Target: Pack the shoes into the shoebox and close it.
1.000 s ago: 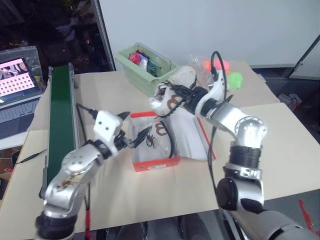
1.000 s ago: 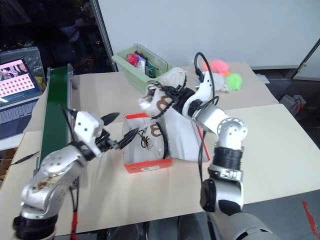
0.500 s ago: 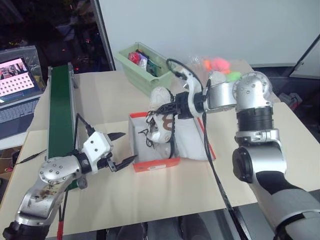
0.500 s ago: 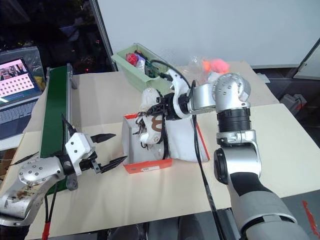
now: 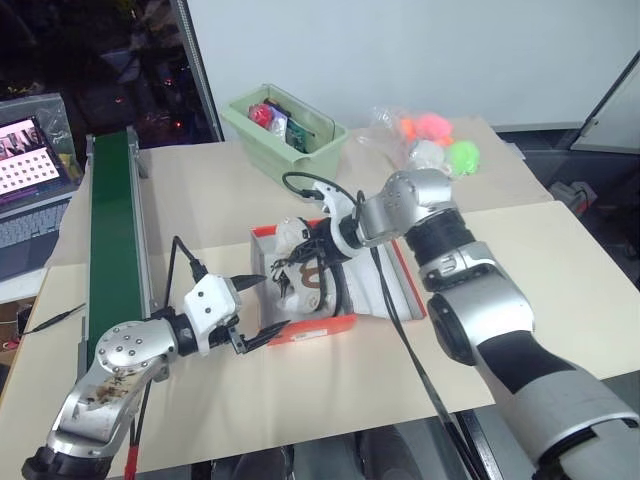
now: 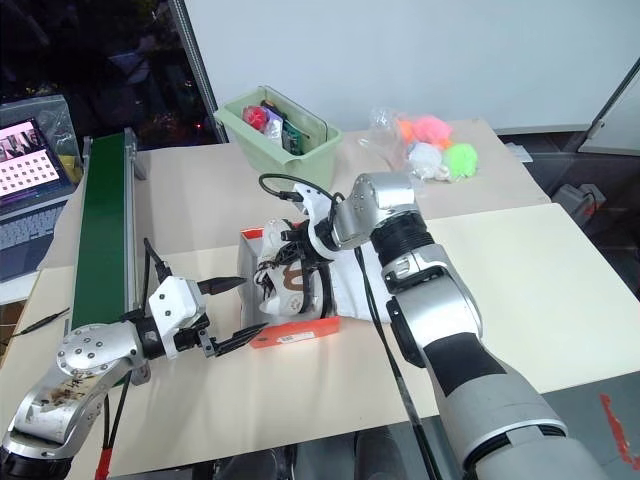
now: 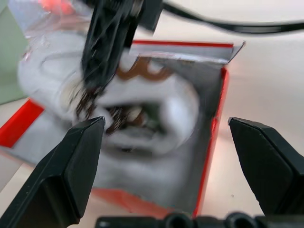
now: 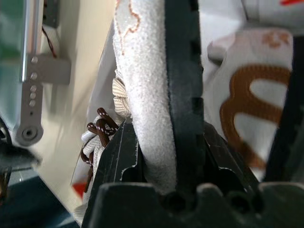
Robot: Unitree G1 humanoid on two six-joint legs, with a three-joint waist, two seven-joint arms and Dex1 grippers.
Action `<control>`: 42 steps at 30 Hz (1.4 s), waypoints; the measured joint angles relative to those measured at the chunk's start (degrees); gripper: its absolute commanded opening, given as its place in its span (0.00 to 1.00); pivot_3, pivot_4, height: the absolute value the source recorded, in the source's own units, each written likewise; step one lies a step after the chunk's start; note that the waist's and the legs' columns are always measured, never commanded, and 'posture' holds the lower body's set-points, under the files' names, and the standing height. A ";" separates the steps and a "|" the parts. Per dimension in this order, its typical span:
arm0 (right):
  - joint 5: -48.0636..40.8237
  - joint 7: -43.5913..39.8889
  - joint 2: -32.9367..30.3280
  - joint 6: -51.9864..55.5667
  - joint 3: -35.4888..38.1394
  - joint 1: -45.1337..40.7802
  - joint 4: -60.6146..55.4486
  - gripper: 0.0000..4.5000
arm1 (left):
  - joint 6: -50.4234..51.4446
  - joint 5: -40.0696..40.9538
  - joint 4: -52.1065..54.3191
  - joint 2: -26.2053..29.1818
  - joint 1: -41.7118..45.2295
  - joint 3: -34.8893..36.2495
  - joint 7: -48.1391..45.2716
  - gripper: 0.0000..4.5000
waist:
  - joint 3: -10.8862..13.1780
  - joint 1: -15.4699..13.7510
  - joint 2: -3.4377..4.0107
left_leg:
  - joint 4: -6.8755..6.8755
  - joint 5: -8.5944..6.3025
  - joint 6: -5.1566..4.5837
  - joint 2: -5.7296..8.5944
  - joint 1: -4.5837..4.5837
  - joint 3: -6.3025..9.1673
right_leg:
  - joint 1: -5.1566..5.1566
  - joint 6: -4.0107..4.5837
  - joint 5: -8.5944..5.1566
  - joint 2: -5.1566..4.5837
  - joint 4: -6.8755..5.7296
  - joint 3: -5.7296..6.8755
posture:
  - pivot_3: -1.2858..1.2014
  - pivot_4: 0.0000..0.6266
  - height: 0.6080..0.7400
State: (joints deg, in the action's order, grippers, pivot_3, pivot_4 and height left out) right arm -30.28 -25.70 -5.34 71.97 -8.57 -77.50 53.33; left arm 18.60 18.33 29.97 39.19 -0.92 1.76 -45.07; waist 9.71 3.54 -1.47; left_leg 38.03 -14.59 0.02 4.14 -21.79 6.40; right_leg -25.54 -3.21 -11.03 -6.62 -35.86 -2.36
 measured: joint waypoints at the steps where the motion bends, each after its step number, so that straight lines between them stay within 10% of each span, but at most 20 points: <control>1: 1.12 -0.84 0.69 -0.94 -0.01 -0.26 1.29 0.32 | 0.08 0.00 0.22 0.00 -0.10 0.01 0.10 0.99 | 0.00 0.09 0.00 | 0.00 0.00 0.01 -0.03 -0.03 0.00 | -0.05 0.01 0.01 0.04 -0.02 -0.01 | 0.52 0.24 1.00; 13: 12.22 -6.56 6.91 -8.48 -0.94 -0.78 8.42 0.32 | 0.36 0.00 0.64 -0.42 0.24 -0.03 1.36 0.99 | -0.15 0.66 0.06 | 0.00 0.00 0.09 -0.11 0.00 -0.10 | -0.45 0.16 0.10 0.11 -0.15 -0.11 | 0.52 0.24 1.00; 21: 15.50 -6.36 7.38 -12.83 2.79 -2.15 12.83 0.84 | 0.39 -0.23 0.78 -0.68 0.20 -0.43 1.84 1.00 | -0.14 0.73 0.07 | 0.00 -0.02 0.16 -0.17 0.13 -0.24 | -0.45 0.26 0.16 0.18 -0.19 -0.13 | 0.52 0.24 1.00; 42: 15.54 -1.13 3.80 -12.53 14.41 -2.71 3.89 0.84 | 0.33 -0.29 -2.62 -1.50 5.57 -2.81 0.53 1.00 | -0.14 0.74 0.06 | 0.00 -0.02 0.18 -0.20 -0.25 -0.29 | -0.63 0.27 0.17 0.17 -0.24 -0.09 | 0.52 0.24 1.00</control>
State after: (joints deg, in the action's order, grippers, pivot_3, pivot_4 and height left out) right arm -14.74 -26.83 -1.54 59.44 5.83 -80.21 57.22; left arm 18.94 18.04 27.36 37.70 4.65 -1.05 -44.55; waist 9.56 4.28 -1.41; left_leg 38.03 -14.61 0.19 3.94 -22.03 6.11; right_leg -26.17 -2.94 -10.85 -6.45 -36.11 -2.45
